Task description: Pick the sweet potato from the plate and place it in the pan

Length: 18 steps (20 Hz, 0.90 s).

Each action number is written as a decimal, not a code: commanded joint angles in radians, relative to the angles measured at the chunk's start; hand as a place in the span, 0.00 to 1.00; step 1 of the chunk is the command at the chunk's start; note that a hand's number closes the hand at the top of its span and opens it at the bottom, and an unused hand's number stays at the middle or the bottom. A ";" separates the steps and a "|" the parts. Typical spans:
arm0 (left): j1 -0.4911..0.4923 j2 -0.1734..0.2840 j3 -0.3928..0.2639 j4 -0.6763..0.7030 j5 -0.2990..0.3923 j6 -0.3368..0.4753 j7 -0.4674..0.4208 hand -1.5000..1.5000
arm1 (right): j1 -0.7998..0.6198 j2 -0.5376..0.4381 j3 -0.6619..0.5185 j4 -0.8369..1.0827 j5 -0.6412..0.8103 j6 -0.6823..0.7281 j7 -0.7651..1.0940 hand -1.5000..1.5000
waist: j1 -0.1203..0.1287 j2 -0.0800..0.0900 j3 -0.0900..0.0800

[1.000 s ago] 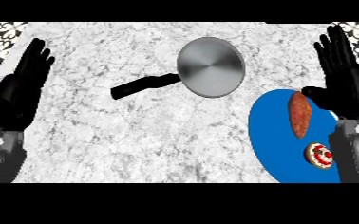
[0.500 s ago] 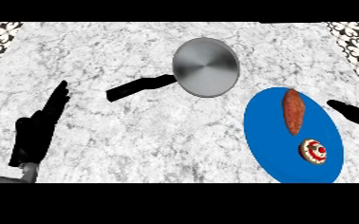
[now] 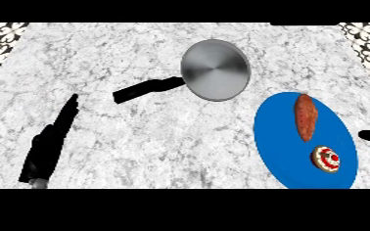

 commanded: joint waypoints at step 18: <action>-0.032 -0.030 0.062 0.005 -0.038 -0.082 0.020 0.50 | -0.516 -0.066 0.209 0.301 -0.191 0.417 0.397 0.00 | 0.022 0.005 0.002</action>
